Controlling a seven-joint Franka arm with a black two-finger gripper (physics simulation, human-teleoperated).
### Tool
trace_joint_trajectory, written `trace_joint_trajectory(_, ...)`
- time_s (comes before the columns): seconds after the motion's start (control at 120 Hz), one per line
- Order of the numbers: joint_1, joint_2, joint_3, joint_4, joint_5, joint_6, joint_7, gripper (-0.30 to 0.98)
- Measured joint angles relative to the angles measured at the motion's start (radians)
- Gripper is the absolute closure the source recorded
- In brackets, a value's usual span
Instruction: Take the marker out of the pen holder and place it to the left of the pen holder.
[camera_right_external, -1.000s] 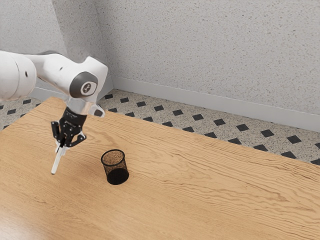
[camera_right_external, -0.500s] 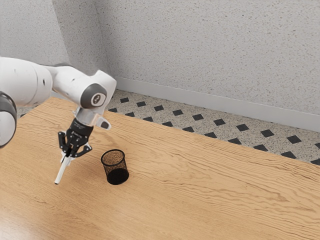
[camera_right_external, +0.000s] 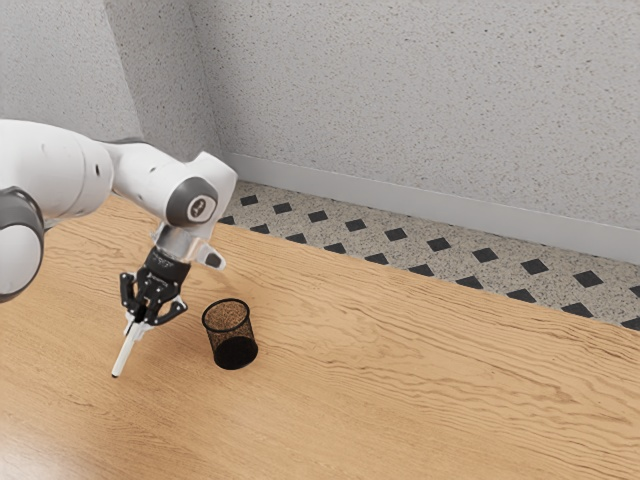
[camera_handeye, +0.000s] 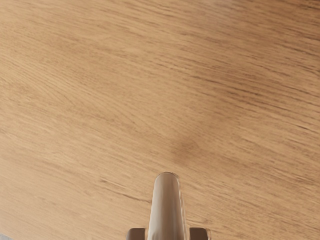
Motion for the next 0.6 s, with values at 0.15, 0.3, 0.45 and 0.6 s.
trace_joint_trajectory(0.15,0.000,0.000,0.000,0.000,-0.020,0.000,0.001,0.32)
trace_joint_trajectory(0.3,-0.001,-0.003,0.000,0.001,-0.028,0.000,0.002,0.16)
trace_joint_trajectory(0.45,-0.150,-0.415,0.007,0.042,-0.132,0.044,0.026,0.08)
trace_joint_trajectory(0.6,-0.225,-0.533,0.025,0.139,-0.198,0.022,0.038,0.04)
